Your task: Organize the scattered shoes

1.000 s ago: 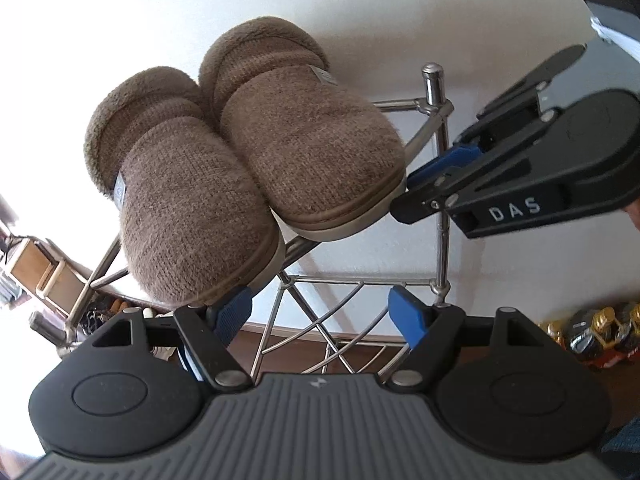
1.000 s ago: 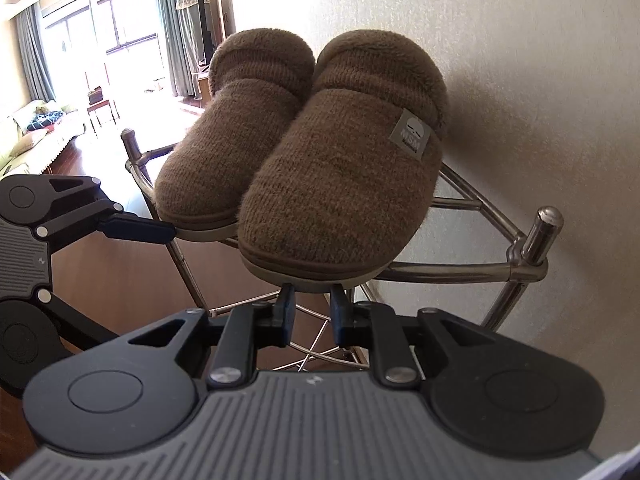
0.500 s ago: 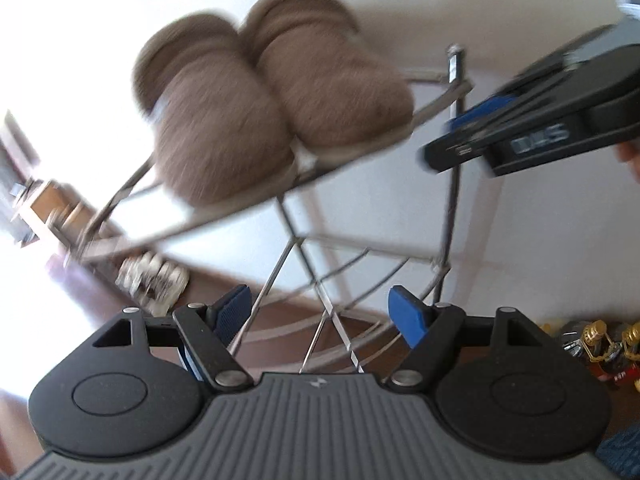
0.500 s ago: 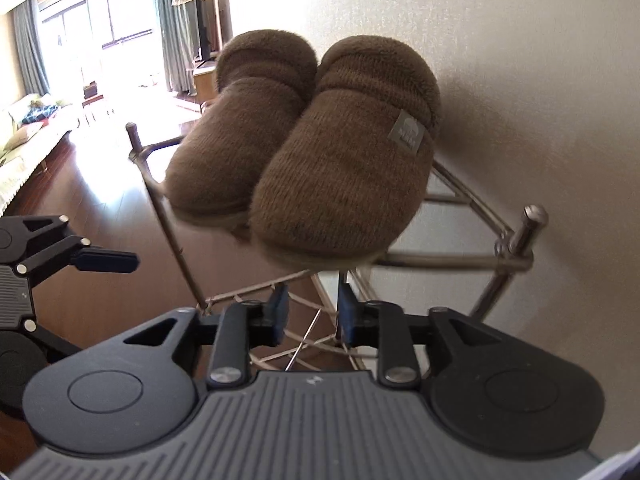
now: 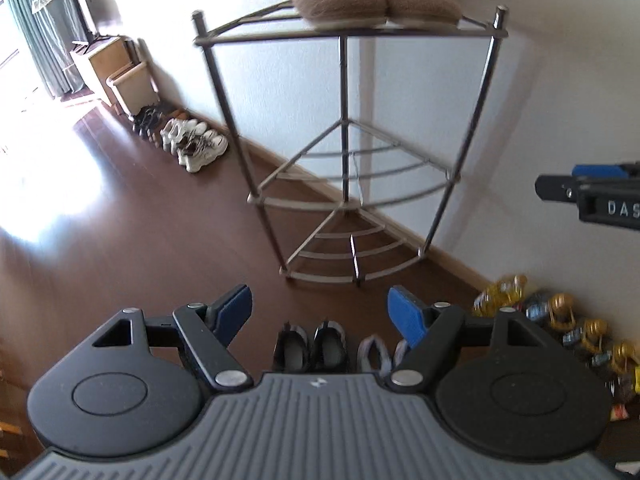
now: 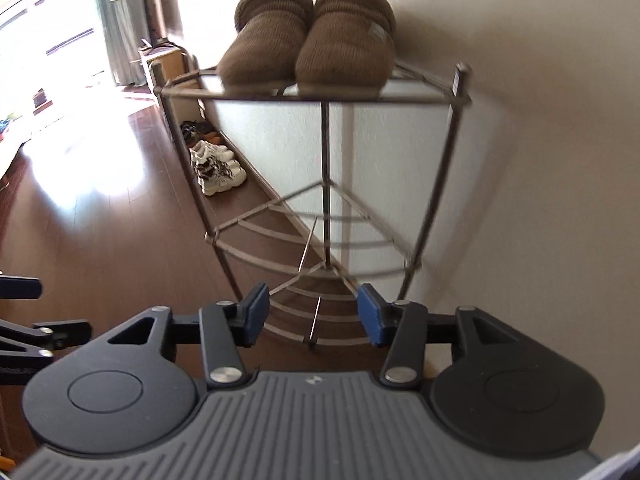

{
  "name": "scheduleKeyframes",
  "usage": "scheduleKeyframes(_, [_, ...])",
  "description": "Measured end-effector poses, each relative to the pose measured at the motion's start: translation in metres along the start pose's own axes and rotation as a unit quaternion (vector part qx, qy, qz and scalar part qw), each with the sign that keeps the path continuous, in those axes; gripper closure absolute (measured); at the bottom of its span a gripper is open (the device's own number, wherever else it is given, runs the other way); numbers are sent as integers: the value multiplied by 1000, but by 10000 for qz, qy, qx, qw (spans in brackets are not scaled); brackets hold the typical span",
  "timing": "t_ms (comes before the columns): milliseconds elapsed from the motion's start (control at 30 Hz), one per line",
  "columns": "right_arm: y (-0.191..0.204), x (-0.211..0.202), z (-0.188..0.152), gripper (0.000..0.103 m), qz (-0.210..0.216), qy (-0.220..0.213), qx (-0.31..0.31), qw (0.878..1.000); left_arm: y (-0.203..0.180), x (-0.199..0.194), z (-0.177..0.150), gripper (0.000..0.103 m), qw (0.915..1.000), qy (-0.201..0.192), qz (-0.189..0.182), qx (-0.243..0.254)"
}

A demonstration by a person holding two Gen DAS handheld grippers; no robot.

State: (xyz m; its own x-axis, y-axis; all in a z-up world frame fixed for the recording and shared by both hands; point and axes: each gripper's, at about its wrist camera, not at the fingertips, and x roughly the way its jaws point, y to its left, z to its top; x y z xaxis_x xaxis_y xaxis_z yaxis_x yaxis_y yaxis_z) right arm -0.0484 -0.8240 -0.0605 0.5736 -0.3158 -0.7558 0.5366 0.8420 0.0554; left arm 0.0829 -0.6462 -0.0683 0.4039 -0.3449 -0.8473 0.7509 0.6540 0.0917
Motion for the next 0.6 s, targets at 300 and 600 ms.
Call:
scheduleKeyframes(300, [43, -53, -58, 36, 183, 151, -352, 9991, 8, -58, -60, 26, 9998, 90, 72, -186])
scheduleKeyframes(600, [46, -66, -77, 27, 354, 364, -660, 9965, -17, -71, -88, 26, 9977, 282, 368, -498])
